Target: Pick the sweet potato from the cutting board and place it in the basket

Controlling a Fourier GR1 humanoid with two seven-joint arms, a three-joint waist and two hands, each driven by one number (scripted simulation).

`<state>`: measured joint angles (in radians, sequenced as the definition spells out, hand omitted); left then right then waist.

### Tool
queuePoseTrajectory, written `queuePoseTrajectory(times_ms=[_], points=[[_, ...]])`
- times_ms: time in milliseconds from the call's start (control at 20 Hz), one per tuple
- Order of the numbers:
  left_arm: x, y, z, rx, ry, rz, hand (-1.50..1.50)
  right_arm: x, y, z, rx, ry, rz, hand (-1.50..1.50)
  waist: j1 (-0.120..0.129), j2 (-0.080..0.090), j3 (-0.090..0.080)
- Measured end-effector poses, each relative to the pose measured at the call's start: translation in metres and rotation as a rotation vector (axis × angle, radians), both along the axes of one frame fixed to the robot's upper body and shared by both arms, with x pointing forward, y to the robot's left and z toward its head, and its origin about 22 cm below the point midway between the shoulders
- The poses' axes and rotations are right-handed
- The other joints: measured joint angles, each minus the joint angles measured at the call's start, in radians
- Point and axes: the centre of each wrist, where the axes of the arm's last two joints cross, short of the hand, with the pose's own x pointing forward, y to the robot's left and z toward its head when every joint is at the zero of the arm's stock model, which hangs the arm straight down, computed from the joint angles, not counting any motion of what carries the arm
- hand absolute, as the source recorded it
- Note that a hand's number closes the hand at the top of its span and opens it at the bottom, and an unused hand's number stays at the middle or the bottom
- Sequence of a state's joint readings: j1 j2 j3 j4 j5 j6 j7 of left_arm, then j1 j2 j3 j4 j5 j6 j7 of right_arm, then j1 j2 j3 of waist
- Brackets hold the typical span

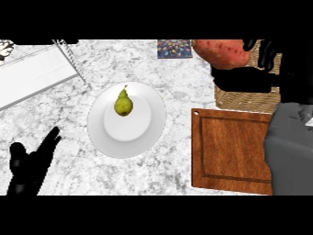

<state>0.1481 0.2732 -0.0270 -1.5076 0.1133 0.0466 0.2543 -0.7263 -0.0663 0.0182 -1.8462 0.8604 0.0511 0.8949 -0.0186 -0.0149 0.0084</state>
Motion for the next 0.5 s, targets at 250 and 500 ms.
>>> queuePoseTrajectory(times_ms=[250,500], points=[[0.005,-0.003,0.000,-0.012,-0.004,-0.020,0.00,0.005,-0.024,0.043,0.021,-0.021,-0.082,1.50,0.012,0.004,0.001],[0.005,-0.007,-0.002,-0.005,-0.021,-0.023,0.00,0.024,-0.053,0.067,0.024,-0.002,-0.146,1.50,0.021,0.008,0.001]])
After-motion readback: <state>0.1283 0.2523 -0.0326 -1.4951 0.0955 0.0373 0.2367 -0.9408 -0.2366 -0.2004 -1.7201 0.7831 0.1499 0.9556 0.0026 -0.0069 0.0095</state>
